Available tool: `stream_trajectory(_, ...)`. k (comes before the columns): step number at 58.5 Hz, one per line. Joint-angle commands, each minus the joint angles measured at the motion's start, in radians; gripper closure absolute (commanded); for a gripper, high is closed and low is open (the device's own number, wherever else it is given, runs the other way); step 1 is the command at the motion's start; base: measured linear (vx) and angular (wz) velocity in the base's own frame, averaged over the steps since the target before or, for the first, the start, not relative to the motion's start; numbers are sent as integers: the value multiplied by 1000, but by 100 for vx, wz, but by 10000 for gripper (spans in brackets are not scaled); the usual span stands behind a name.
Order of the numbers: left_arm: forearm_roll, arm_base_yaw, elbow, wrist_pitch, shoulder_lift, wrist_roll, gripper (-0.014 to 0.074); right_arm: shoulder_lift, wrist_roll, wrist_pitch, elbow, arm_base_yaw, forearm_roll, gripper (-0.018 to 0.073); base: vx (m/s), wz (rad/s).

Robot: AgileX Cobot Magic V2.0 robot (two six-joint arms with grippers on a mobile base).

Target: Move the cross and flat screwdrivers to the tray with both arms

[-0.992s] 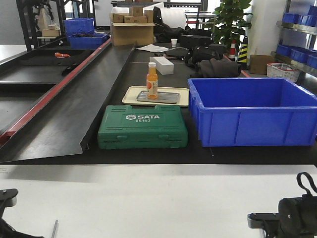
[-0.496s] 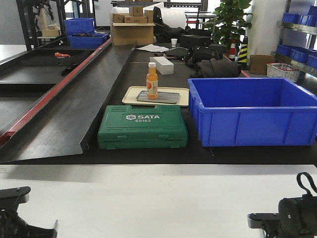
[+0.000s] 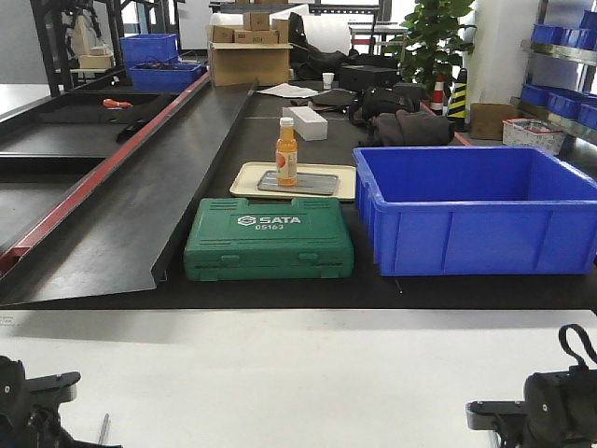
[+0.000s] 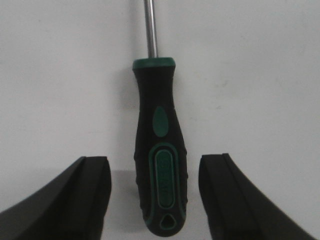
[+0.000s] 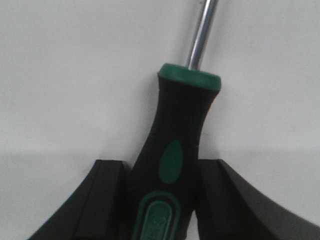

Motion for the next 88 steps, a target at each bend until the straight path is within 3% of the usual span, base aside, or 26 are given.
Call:
stream_trajectory(1, -34, -6, -26, -12, -21, -11, 82, -21, -7, -26, -9, 1, 11, 570, 0, 0)
stream_trajectory(55, -55, -36, -27, -89, 124, -38, 83, -21, -9, 0, -9, 1, 11, 570, 0, 0)
stream_trajectory(67, -56, -36, -26, -87, 144, -118, 101, -21, -9, 0, -9, 1, 11, 570, 0, 0)
stream_trajectory(88, -55, -36, -26, -88, 148, -116, 136, -21, -8, 5, -9, 1, 15, 570, 0, 0)
